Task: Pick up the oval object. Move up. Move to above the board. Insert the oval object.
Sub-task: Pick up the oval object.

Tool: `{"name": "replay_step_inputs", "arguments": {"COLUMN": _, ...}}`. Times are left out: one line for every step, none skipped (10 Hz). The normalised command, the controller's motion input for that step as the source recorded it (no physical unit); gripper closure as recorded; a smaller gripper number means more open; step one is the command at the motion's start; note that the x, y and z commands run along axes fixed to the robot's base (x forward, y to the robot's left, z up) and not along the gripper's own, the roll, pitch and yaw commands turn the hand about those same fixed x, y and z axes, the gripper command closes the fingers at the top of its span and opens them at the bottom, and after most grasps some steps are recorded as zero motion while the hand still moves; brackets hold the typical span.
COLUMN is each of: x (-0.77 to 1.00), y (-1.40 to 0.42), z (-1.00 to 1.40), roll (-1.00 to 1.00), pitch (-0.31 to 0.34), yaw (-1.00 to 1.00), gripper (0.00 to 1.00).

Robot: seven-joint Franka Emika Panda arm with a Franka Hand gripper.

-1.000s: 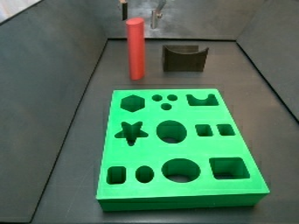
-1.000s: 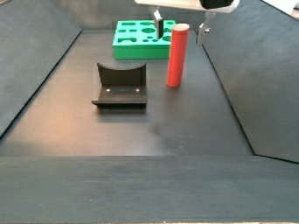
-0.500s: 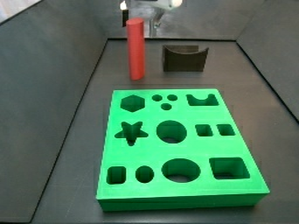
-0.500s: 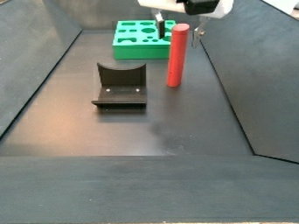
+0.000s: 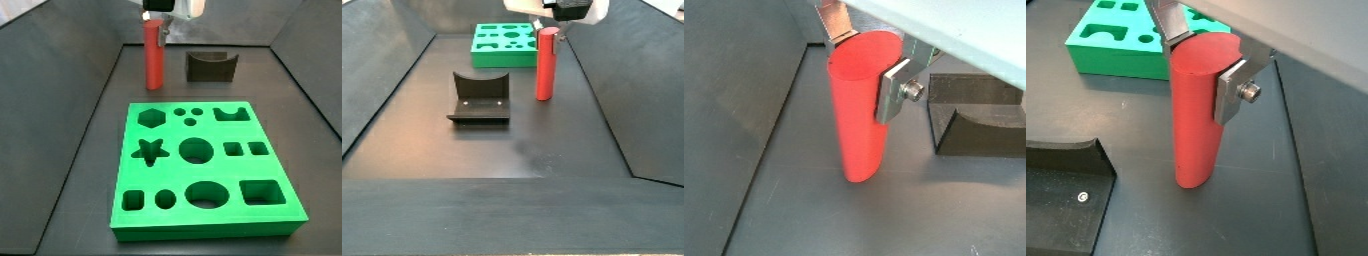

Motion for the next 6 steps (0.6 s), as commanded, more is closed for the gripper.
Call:
{"name": "replay_step_inputs", "arguments": {"x": 0.0, "y": 0.0, "z": 0.0, "roll": 0.0, "pitch": 0.0, "yaw": 0.0, "gripper": 1.0}}
{"name": "replay_step_inputs", "arguments": {"x": 0.0, "y": 0.0, "z": 0.0, "roll": 0.0, "pitch": 0.0, "yaw": 0.0, "gripper": 1.0}}
{"name": "replay_step_inputs", "arguments": {"x": 0.0, "y": 0.0, "z": 0.0, "roll": 0.0, "pitch": 0.0, "yaw": 0.0, "gripper": 1.0}}
{"name": "replay_step_inputs", "arguments": {"x": 0.0, "y": 0.0, "z": 0.0, "roll": 0.0, "pitch": 0.0, "yaw": 0.0, "gripper": 1.0}}
{"name": "replay_step_inputs", "arguments": {"x": 0.0, "y": 0.0, "z": 0.0, "roll": 0.0, "pitch": 0.0, "yaw": 0.0, "gripper": 1.0}}
{"name": "replay_step_inputs", "arguments": {"x": 0.0, "y": 0.0, "z": 0.0, "roll": 0.0, "pitch": 0.0, "yaw": 0.0, "gripper": 1.0}}
